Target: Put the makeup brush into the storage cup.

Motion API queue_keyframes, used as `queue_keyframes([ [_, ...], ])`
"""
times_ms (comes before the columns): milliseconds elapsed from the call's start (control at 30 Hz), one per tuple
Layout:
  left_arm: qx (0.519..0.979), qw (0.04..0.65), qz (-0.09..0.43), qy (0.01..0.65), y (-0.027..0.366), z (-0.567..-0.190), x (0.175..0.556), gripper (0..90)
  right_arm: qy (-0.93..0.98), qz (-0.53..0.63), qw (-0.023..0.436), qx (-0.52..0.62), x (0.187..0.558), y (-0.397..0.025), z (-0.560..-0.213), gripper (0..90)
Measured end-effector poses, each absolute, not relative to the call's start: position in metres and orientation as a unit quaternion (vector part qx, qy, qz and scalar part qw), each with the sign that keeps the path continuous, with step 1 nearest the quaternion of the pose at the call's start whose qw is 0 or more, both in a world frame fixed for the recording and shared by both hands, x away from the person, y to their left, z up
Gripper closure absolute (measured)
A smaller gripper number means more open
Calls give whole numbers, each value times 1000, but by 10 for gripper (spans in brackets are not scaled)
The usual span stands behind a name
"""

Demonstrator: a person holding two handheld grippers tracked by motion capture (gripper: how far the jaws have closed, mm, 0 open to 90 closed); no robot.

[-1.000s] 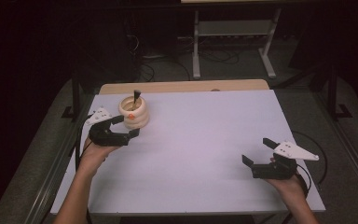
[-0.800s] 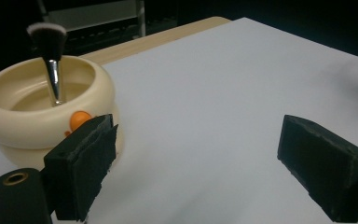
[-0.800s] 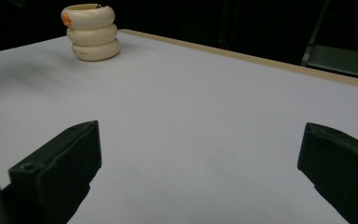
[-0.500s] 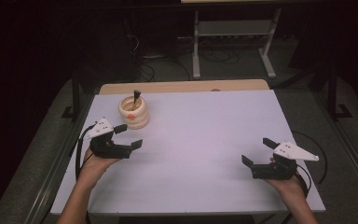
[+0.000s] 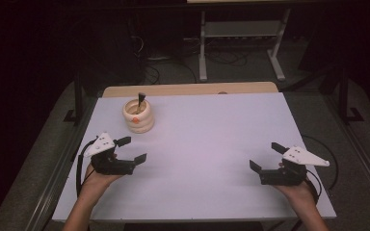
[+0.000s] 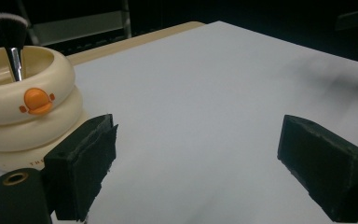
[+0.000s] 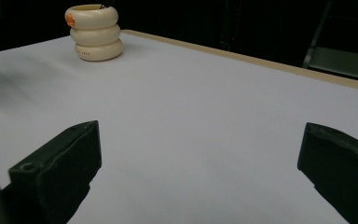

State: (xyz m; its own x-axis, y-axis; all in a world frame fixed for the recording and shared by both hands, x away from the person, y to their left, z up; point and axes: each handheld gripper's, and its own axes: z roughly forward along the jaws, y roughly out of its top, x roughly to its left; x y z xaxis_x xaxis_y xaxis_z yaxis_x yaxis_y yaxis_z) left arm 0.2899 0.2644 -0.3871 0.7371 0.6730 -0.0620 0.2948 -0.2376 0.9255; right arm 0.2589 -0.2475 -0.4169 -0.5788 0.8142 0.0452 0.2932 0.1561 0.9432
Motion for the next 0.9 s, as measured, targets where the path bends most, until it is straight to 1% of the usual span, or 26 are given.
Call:
queue_keyframes([
  [333, 756, 541, 178, 322, 274, -399, 276, 109, 721, 522, 250, 381, 259, -246, -418, 0],
  [633, 759, 539, 175, 321, 278, -409, 265, 108, 723, 522, 246, 380, 259, -244, -419, 0],
  [900, 763, 538, 169, 317, 276, -413, 264, 108, 726, 520, 241, 379, 257, -243, -420, 0],
])
